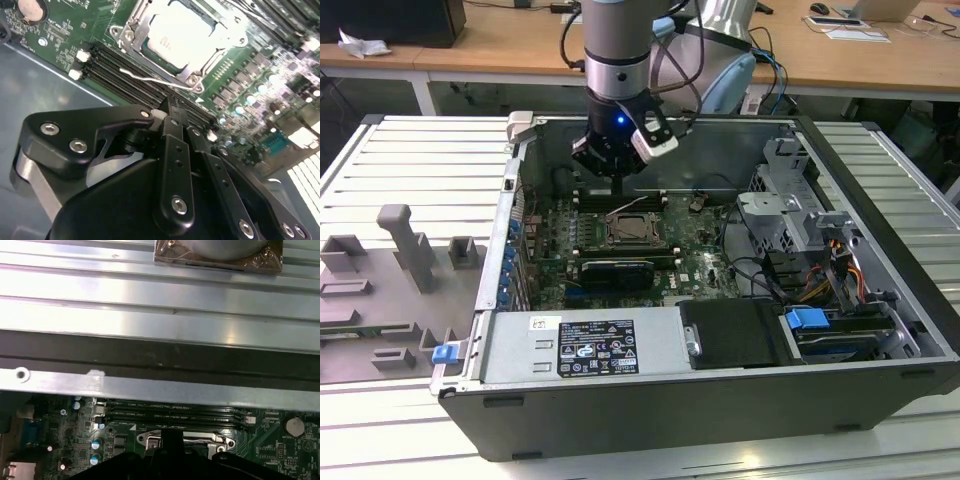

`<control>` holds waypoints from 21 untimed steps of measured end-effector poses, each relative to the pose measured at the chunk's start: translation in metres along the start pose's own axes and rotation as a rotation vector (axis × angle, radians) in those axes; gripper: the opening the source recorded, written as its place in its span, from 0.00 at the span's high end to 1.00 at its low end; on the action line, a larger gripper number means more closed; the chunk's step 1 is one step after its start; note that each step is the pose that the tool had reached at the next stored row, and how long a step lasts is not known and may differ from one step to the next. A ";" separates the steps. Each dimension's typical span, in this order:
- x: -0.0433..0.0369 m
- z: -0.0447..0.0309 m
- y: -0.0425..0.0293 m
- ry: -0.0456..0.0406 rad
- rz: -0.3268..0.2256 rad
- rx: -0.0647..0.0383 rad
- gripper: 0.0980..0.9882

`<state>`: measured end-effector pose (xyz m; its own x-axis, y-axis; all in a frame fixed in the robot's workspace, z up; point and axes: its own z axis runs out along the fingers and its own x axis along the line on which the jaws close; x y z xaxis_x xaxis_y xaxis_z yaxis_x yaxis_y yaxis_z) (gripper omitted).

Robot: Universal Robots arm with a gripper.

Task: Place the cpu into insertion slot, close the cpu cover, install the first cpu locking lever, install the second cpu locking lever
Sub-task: 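Install the first cpu locking lever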

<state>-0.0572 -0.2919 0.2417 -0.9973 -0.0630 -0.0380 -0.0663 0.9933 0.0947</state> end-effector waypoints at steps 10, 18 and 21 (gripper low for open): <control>-0.0105 0.0119 0.0000 0.0030 -0.031 -0.001 0.99; -0.0159 0.0155 0.0009 0.0045 -0.047 -0.002 0.99; -0.0225 0.0177 0.0026 0.0044 -0.047 -0.002 0.99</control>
<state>-0.0344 -0.2862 0.2251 -0.9933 -0.1095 -0.0381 -0.1127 0.9891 0.0949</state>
